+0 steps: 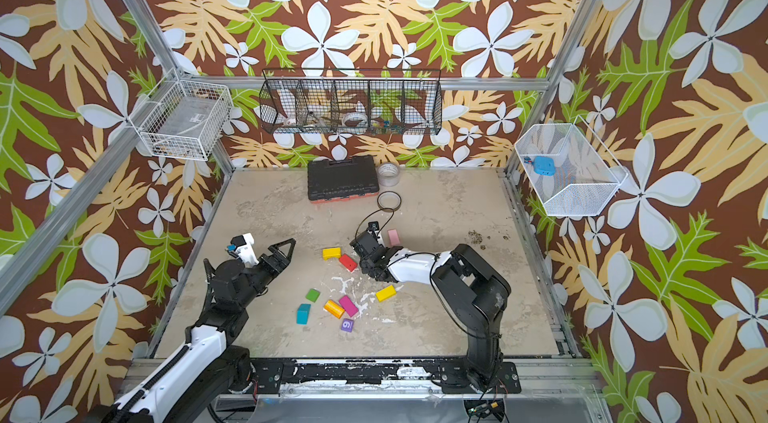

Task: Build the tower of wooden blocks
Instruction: 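Grasp the long red block with the right gripper and carry it farther away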

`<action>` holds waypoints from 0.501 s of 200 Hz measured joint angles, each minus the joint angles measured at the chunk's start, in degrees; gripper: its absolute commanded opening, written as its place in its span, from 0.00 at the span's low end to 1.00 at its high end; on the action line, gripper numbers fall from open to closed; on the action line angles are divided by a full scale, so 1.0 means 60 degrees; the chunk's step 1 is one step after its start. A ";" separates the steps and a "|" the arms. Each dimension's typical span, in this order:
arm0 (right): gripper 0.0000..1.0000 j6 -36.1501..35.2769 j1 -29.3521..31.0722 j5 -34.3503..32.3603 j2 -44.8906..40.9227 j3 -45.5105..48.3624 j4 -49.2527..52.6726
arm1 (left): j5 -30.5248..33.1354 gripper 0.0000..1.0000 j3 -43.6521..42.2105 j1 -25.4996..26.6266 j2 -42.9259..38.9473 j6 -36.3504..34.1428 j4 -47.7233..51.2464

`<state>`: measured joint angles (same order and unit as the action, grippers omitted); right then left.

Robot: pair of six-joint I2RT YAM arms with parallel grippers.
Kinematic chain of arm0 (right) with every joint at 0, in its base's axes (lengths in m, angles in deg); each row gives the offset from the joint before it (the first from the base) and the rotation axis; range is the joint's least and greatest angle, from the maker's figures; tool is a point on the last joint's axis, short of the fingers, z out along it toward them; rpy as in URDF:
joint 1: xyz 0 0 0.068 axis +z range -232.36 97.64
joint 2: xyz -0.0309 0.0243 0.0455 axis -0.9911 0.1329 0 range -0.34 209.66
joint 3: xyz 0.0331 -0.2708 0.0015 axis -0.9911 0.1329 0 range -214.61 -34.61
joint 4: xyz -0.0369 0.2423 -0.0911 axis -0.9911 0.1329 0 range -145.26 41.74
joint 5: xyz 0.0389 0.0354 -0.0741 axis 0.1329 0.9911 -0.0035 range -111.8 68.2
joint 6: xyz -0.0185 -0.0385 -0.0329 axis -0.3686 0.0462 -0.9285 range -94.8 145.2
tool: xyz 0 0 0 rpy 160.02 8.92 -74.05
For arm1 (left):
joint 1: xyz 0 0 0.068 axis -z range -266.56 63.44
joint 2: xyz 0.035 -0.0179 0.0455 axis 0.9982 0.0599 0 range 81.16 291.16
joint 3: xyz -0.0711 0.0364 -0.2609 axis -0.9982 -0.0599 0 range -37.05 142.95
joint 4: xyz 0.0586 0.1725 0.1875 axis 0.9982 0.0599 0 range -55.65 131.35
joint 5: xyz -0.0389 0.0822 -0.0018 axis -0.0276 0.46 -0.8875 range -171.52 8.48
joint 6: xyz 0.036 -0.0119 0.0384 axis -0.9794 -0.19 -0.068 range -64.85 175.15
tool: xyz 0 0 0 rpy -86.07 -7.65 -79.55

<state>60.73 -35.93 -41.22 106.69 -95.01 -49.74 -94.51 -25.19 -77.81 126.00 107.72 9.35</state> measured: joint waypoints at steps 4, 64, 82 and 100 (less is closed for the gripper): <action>0.31 0.0000 -0.0004 0.0000 0.0004 -0.0011 0.0011 | -0.0004 0.92 0.0004 0.0000 0.0018 0.0000 -0.0022; 0.24 -0.0007 -0.0200 0.0022 -0.0262 0.0255 0.0007 | -0.0142 0.91 0.0040 0.0018 0.0423 0.0153 -0.0153; 0.24 0.0000 -0.0350 -0.0007 -0.0583 0.0586 -0.0011 | -0.0168 0.91 0.0095 0.0055 0.0568 0.0178 -0.0164; 0.24 0.0022 -0.0517 -0.0087 -0.0925 0.0922 -0.0076 | -0.0171 0.90 0.0142 0.0113 0.0699 0.0178 -0.0160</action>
<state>60.86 -39.03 -41.75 101.14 -89.48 -50.20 -95.54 -24.34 -77.13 130.20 108.80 8.39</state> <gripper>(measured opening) 0.297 0.906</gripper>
